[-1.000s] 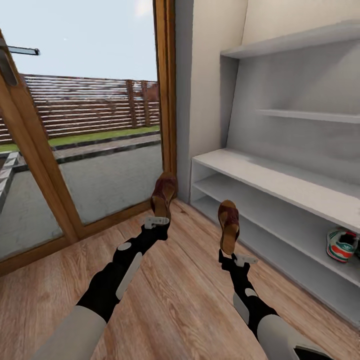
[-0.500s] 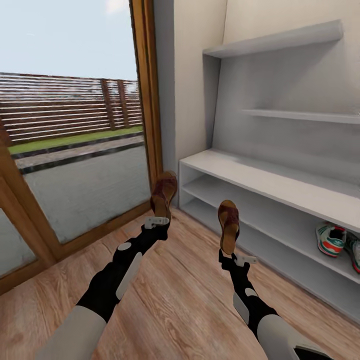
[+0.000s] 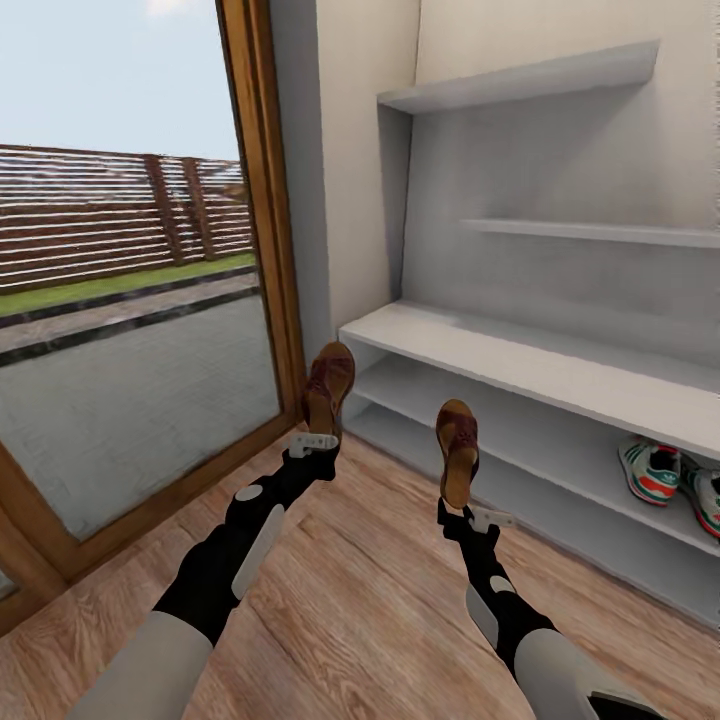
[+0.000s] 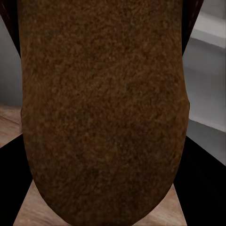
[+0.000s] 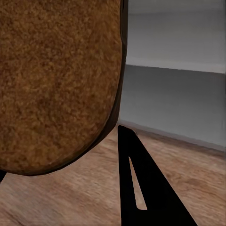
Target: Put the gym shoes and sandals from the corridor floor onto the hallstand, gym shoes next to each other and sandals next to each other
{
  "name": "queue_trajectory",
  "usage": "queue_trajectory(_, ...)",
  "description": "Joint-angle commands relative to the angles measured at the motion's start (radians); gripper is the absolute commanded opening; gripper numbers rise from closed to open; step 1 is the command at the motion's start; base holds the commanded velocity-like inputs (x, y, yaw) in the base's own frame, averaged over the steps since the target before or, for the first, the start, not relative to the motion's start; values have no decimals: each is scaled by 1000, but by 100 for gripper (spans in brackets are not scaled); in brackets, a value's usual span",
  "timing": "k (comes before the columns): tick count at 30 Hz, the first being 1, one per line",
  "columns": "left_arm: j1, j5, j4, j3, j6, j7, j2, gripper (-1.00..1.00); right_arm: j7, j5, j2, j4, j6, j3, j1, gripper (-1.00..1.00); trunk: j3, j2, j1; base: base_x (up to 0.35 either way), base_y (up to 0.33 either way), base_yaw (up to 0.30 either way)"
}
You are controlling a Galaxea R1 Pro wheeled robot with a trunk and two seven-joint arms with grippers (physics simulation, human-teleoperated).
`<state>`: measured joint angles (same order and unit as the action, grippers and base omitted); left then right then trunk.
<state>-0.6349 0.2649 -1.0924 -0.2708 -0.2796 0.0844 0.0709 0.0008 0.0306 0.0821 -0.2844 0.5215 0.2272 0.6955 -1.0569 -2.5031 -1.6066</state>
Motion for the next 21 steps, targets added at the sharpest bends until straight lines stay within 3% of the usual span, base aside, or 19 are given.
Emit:
queue_trajectory(1, 0, 8, -1, 1, -6, 1, 0, -100, 1, 3, 1, 1, 3, 4, 1, -100, -1, 0, 0, 166, 303, -255)
queue_trajectory(21, 0, 8, -1, 1, -6, 1, 0, -100, 1, 3, 1, 2, 3, 4, 1, -100, -1, 0, 0, 153, 312, -255)
